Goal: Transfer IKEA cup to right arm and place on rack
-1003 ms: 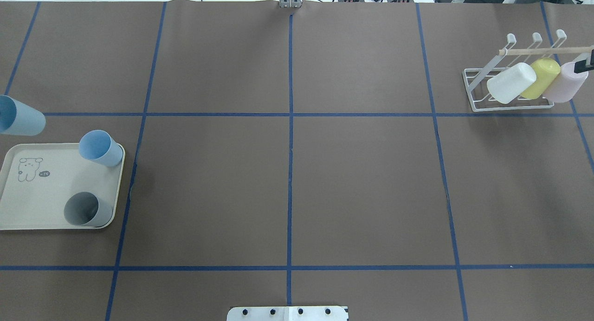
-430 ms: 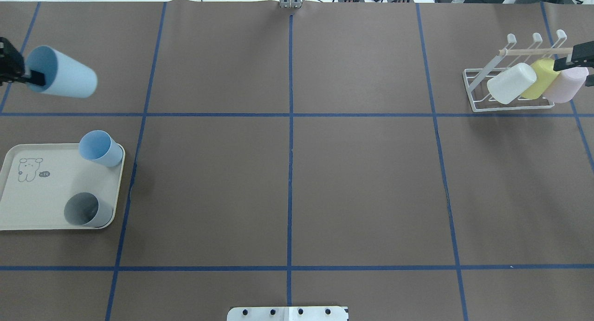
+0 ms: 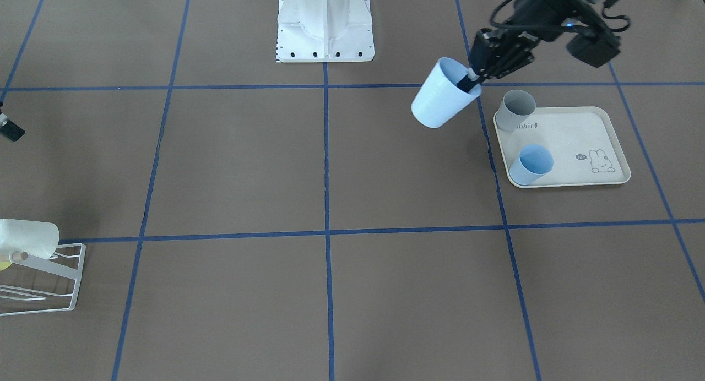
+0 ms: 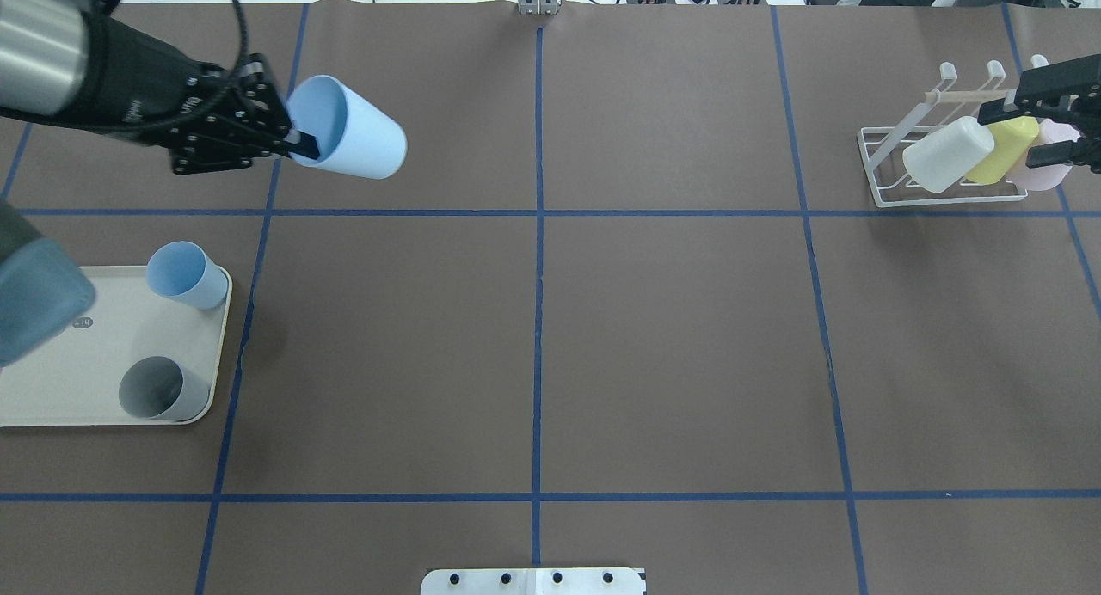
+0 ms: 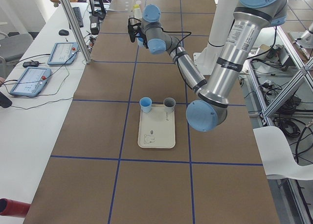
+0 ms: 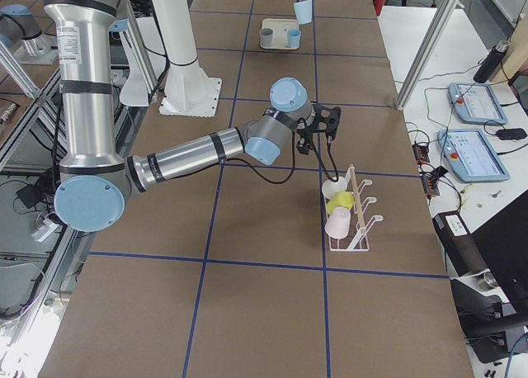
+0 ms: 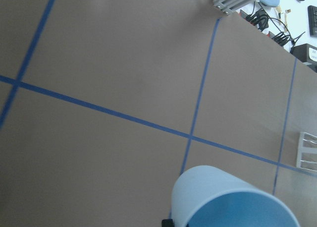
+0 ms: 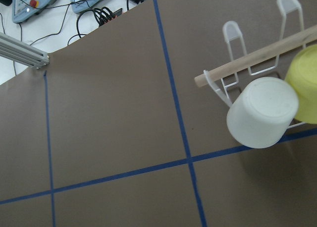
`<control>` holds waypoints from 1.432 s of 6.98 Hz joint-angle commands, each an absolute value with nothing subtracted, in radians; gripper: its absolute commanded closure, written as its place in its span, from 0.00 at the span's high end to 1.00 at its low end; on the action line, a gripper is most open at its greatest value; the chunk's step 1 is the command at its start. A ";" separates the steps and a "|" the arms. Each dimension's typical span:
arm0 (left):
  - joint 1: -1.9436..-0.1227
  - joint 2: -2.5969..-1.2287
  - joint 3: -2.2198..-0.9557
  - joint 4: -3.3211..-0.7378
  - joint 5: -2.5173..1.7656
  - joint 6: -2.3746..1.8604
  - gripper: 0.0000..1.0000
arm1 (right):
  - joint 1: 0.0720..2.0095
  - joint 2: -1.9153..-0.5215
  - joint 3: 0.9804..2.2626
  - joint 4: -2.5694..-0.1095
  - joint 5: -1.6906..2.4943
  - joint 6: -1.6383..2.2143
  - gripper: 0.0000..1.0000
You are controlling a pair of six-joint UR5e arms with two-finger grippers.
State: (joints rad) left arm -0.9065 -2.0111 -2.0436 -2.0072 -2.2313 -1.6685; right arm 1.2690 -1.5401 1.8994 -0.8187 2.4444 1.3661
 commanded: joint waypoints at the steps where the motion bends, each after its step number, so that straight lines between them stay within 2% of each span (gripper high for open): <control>1: -0.806 -2.075 -1.918 -2.358 -2.088 -1.953 0.00 | 1.221 -1.493 1.898 -0.657 2.468 1.663 1.00; 2: -0.804 -2.075 -1.857 -2.545 -2.077 -2.074 0.00 | 1.195 -1.445 1.899 -0.635 2.465 1.774 1.00; 6: -0.787 -2.074 -1.839 -2.840 -1.953 -2.285 0.00 | 1.140 -1.278 1.901 -0.511 2.426 2.123 1.00; 8: -0.784 -2.071 -1.807 -2.998 -1.899 -2.406 0.00 | 1.065 -1.275 1.896 -0.335 2.288 2.276 1.00; 10: -0.708 -2.077 -1.702 -3.226 -1.778 -2.451 0.00 | 0.939 -1.259 1.902 -0.139 2.081 2.484 1.00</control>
